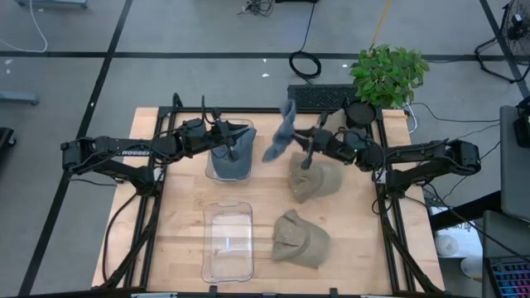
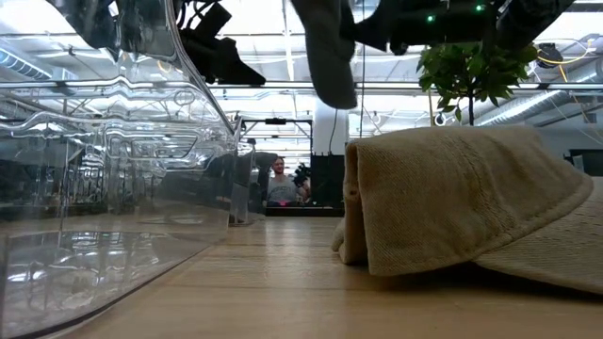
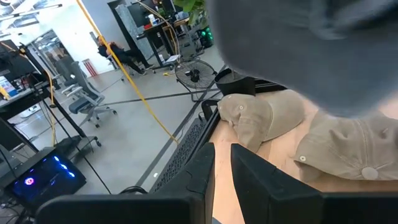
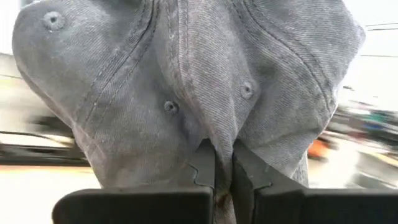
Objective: Stack caps by color
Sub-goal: Stack the blue cap on the stacked blue caps in the top transparent bin
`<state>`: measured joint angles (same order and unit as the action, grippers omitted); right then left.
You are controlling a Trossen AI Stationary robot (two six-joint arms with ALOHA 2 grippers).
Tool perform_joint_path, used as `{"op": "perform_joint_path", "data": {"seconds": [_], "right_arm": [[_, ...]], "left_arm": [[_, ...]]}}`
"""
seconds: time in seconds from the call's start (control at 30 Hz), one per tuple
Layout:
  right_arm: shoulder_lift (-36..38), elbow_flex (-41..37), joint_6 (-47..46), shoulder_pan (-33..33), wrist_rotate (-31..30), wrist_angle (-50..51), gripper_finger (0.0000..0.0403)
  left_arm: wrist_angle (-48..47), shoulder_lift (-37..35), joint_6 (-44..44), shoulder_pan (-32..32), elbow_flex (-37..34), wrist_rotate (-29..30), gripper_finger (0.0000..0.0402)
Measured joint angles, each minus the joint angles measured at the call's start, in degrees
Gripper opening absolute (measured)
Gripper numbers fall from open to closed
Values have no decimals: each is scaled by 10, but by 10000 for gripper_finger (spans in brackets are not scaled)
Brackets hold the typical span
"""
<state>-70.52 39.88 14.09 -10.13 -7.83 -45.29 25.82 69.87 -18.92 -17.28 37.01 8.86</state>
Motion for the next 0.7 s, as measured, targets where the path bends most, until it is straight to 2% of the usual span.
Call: {"op": "perform_joint_path", "data": {"seconds": [0.2,0.3,0.43,0.6,0.63,0.7], "right_arm": [[3,0,-87,-21,169,4,7],[5,0,-110,-31,179,0,7],[5,0,-99,-34,96,-8,7],[6,0,-35,-24,-140,-60,7],[6,0,-15,-22,-170,-72,7],[6,0,19,-17,-193,-97,7]], "left_arm": [[0,0,1,0,0,0,61],[0,0,8,0,0,0,61],[1,0,29,0,0,0,61],[20,0,55,0,0,1,61],[32,0,64,0,0,1,61],[52,0,75,0,0,-1,63]]}}
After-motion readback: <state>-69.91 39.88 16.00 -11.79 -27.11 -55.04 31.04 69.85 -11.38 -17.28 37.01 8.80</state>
